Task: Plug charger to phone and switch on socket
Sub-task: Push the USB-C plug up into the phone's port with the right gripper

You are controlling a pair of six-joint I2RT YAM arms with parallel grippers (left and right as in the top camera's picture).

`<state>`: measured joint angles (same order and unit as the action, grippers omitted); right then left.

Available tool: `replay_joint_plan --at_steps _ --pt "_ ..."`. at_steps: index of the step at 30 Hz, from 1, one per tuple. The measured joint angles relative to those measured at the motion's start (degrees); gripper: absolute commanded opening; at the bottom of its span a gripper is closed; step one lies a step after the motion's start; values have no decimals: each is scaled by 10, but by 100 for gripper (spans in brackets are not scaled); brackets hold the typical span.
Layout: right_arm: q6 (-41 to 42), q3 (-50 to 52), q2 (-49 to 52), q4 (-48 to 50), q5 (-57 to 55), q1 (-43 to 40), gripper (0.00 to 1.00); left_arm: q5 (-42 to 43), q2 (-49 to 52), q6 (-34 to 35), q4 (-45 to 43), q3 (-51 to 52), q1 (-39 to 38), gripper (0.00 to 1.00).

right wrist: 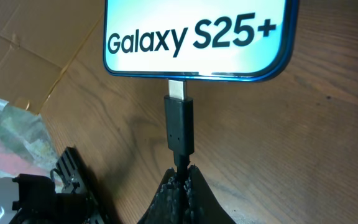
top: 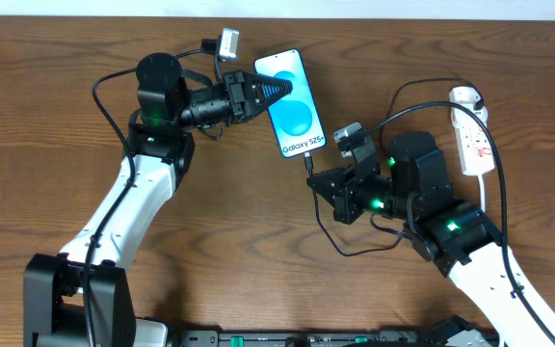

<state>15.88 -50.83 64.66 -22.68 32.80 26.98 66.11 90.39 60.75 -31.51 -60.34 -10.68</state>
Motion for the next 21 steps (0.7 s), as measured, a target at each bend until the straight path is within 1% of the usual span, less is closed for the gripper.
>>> replay_joint_plan --at_steps 21 --pt "0 0 0 6 13 0 1 -1 0 5 0 0 -7 7"
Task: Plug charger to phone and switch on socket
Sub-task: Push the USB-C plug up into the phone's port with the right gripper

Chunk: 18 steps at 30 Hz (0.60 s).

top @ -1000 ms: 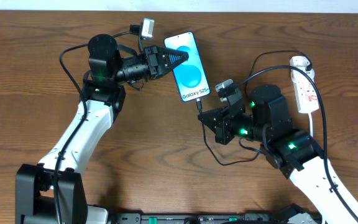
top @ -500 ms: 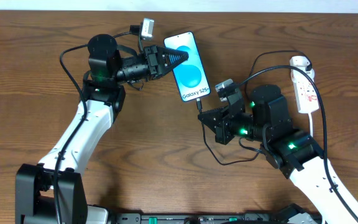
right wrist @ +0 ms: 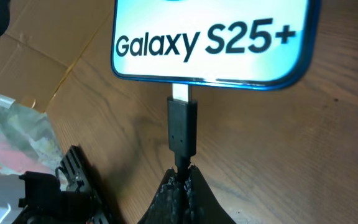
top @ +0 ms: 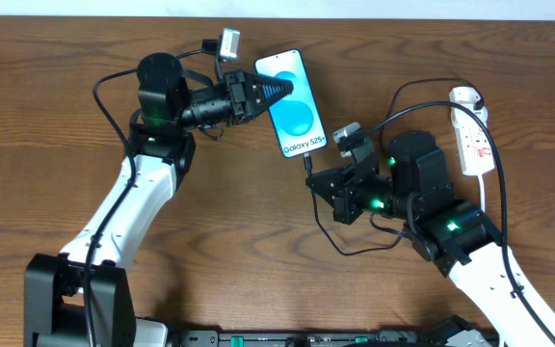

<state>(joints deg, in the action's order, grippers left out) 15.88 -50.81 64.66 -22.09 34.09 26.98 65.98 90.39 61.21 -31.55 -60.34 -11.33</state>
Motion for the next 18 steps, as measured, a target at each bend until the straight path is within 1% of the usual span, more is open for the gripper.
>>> replay_joint_plan --at_steps 4,18 --pt "0 0 0 0 0 0 1 -1 0 -3 0 0 -2 7" --pt "0 3 0 16 -17 3 1 17 0 -56 -3 0 -1 8"
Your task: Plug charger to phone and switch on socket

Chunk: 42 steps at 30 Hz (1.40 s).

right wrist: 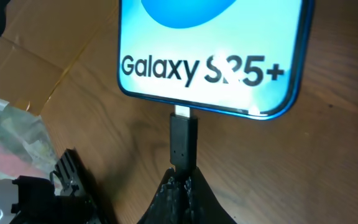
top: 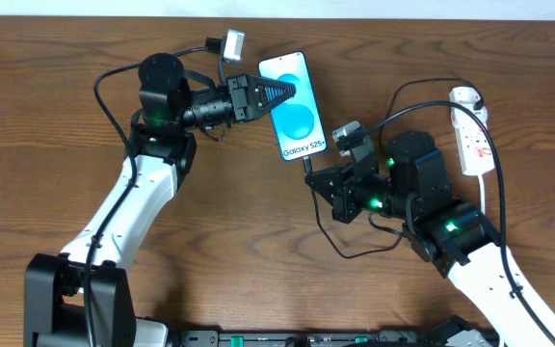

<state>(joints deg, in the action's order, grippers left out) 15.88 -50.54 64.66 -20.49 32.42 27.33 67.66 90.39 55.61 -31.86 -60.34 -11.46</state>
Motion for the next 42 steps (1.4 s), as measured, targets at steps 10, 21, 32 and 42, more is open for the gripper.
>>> replay_joint_plan --at_steps 10,21,32,42 --pt "-2 5 0 24 -1 0 1 0 0 -4 -2 0 1 7" --pt "-3 12 0 51 -3 0 1 -3 0 -5 -6 -1 2 8" --pt "-11 23 5 126 -23 3 1 -17 0 -9 -12 -13 1 7" --pt "-15 23 6 133 -25 3 26 -9 0 -15 -10 -13 -2 7"
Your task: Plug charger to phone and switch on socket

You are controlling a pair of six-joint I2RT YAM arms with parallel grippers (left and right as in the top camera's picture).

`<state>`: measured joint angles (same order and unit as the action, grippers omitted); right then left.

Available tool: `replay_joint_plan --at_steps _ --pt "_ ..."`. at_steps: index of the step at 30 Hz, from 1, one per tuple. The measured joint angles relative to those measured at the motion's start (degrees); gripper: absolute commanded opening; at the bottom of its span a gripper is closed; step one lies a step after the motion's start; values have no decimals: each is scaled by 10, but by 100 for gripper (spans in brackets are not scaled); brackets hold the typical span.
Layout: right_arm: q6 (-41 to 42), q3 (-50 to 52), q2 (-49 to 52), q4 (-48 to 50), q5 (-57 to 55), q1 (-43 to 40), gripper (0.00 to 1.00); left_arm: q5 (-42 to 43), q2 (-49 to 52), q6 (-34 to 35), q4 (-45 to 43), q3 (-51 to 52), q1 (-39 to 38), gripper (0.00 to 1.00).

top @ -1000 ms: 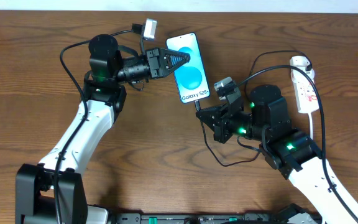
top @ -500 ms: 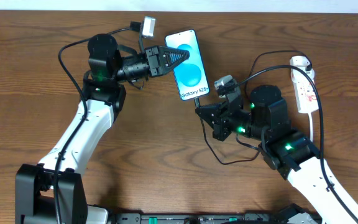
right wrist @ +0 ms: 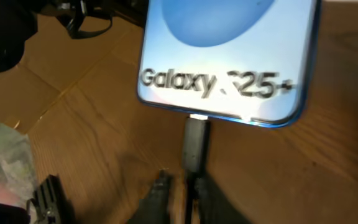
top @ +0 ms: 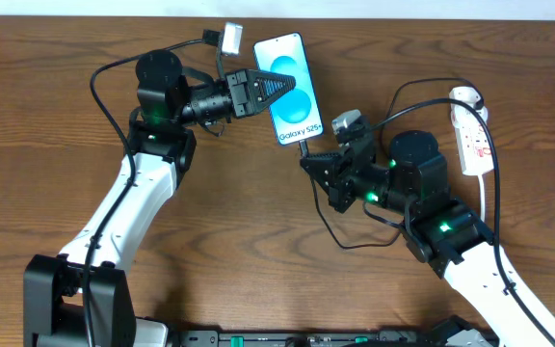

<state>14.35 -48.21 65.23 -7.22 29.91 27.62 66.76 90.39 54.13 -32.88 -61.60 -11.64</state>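
The phone (top: pixel 292 96), its lit screen reading Galaxy S25+, lies on the wooden table at the back centre. My left gripper (top: pixel 270 89) is shut, and its pointed tip rests on the phone's left side. The black charger plug (right wrist: pixel 196 142) sits in the port on the phone's (right wrist: pixel 229 62) bottom edge, with only a sliver of metal showing. My right gripper (right wrist: pixel 180 180) is just behind the plug. Its fingers (right wrist: pixel 160 186) stand slightly apart, open, and the cable runs between them. The white socket strip (top: pixel 473 135) lies at the far right.
The black charger cable (top: pixel 328 224) loops over the table below my right arm and up to the socket strip. The left arm's own cable (top: pixel 104 82) arcs at the back left. The right wrist view is blurred.
My right gripper was shut on the cable behind the plug and now stands slightly open. The phone lies a little farther back. Less of the plug's metal tip shows.
At first my right gripper held the cable with the plug's metal tip partly in the phone's port while my left gripper braced the phone. At each later moment the tip sat deeper and the phone lay farther back. Now the plug sits in the port and my right gripper has opened.
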Motion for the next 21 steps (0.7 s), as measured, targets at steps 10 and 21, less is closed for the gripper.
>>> replay_joint_plan --at_steps 10,21 --pt "-10 -8 -22 -41 -17 -1 72 39 2 -49 9 3 -20 7" --pt "-44 -21 -115 -148 -67 12 57 56 3 -83 11 3 -25 7"
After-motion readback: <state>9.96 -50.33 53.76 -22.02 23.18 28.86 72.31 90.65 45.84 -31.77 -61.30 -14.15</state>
